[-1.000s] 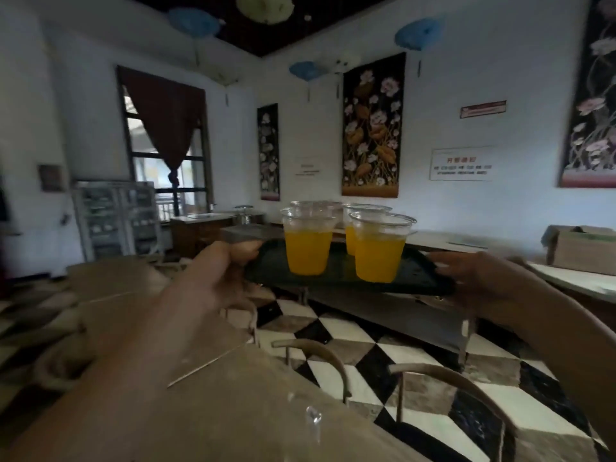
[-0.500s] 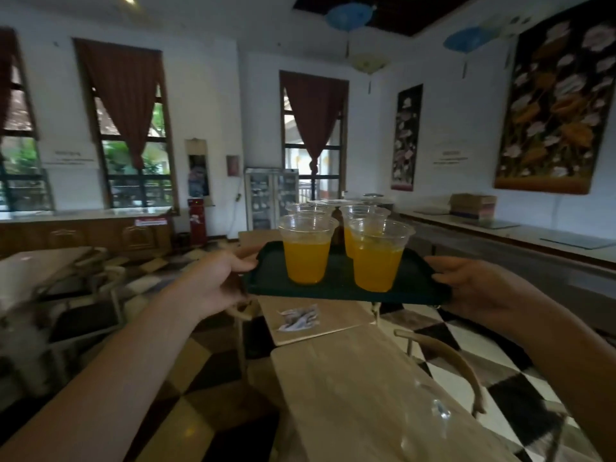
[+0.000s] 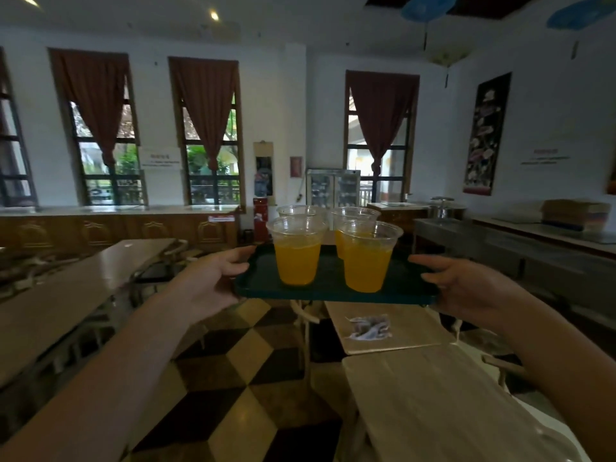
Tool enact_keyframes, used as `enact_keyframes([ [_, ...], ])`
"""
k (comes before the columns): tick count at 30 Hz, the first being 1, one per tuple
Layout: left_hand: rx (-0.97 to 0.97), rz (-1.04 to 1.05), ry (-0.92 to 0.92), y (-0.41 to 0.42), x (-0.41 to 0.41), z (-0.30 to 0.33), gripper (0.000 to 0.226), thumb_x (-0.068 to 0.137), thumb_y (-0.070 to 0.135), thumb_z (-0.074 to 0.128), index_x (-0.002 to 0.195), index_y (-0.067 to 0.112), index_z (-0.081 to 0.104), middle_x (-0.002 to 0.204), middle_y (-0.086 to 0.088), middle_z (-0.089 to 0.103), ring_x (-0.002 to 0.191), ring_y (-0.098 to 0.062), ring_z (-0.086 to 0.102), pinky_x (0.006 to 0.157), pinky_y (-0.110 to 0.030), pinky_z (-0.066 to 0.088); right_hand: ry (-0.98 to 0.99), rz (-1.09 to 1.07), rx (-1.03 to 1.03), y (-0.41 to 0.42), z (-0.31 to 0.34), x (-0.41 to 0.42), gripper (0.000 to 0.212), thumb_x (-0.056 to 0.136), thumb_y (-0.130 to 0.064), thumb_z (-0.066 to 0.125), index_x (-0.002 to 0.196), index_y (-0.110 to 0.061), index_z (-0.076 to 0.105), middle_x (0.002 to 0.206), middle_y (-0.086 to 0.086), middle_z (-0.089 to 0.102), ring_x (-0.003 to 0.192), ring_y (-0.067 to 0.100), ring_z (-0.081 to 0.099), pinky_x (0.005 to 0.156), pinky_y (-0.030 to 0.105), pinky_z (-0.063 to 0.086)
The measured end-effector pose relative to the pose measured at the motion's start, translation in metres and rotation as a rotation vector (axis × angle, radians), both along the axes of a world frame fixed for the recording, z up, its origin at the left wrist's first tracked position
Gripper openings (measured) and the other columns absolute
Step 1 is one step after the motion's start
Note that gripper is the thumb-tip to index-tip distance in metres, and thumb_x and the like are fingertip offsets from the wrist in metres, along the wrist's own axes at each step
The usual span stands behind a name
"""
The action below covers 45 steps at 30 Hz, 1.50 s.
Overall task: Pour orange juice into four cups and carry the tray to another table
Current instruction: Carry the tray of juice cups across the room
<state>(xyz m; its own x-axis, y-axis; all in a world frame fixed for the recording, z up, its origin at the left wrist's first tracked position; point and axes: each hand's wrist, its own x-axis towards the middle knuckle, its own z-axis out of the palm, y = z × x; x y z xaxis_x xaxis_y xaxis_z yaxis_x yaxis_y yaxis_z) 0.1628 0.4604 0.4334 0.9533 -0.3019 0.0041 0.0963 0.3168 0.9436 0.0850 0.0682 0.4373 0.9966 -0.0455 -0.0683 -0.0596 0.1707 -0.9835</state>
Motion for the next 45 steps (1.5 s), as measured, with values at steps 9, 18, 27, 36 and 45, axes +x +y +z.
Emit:
enact_keyframes([
  [9,0.03,0.069,-0.001,0.1,0.064,0.005,0.042,0.092,-0.001,0.046,0.126,0.015,0.064,0.115,-0.009,0.074,0.106,-0.027,0.071,0.076,-0.039,0.059,-0.019,0.055,-0.022,0.103,0.002,0.096,0.041,0.098,0.002,0.04,0.129,-0.017,0.06,0.139,0.015,0.051,0.124,0.035,0.052,0.108,0.047,0.038],
  [18,0.024,0.16,0.029,0.157,0.143,-0.006,0.042,0.098,-0.001,0.039,0.13,0.013,0.062,0.129,-0.013,0.067,0.118,-0.032,0.063,0.083,-0.042,0.054,0.014,0.093,0.006,0.165,-0.009,0.218,0.042,0.097,0.003,0.042,0.131,-0.015,0.058,0.123,0.005,0.057,0.109,0.026,0.06,0.072,0.034,0.054],
  [27,0.018,0.269,0.044,0.166,0.283,-0.023,0.046,0.097,-0.001,0.04,0.138,0.013,0.056,0.135,-0.014,0.061,0.12,-0.03,0.058,0.084,-0.038,0.048,0.037,0.152,-0.019,0.174,-0.022,0.375,0.034,0.095,0.002,0.047,0.113,-0.019,0.068,0.117,0.005,0.061,0.105,0.026,0.062,0.056,0.028,0.057],
  [36,0.02,0.289,0.014,0.151,0.454,-0.017,0.039,0.09,0.0,0.048,0.114,0.015,0.076,0.121,-0.012,0.072,0.114,-0.031,0.067,0.099,-0.046,0.049,0.006,0.211,-0.031,0.149,-0.016,0.564,0.04,0.091,0.001,0.052,0.123,-0.02,0.065,0.132,0.011,0.055,0.118,0.034,0.055,0.079,0.037,0.053],
  [45,-0.02,0.312,0.107,0.151,0.616,-0.041,0.039,0.092,0.0,0.047,0.122,0.016,0.066,0.117,-0.011,0.074,0.103,-0.03,0.072,0.077,-0.041,0.056,0.026,0.234,-0.057,0.152,-0.031,0.726,0.041,0.091,0.003,0.05,0.123,-0.018,0.065,0.133,0.013,0.056,0.119,0.034,0.055,0.088,0.039,0.05],
])
